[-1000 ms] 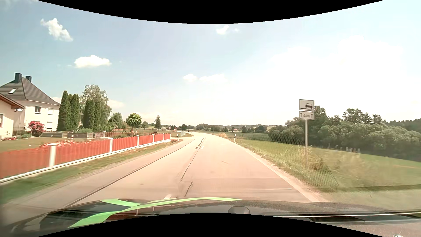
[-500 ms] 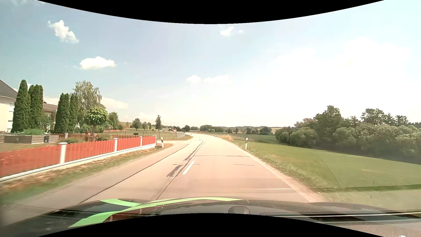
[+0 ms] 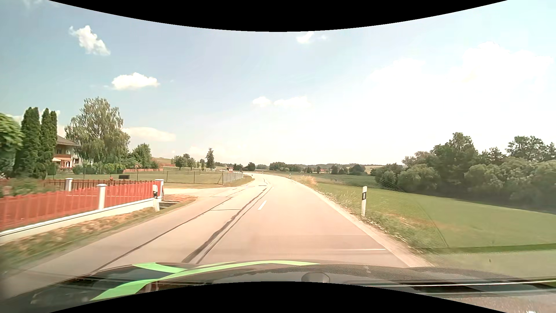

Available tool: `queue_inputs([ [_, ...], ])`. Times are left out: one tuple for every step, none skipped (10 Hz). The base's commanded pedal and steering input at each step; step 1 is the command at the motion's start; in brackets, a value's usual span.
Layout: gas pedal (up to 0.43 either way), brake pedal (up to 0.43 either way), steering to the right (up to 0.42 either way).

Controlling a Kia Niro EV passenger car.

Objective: Follow the waypoints while adhering to traffic rules and regulations

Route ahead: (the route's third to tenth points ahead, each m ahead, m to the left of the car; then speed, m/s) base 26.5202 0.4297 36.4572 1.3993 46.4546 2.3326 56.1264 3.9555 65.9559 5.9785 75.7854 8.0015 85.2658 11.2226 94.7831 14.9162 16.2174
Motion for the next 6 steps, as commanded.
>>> queue_inputs([
  [0.087, 0.0, -0.015],
  [0.087, 0.0, -0.014],
  [0.087, 0.0, -0.012],
  [0.087, 0.0, -0.008],
  [0.087, 0.0, -0.007],
  [0.098, 0.0, -0.008],
])
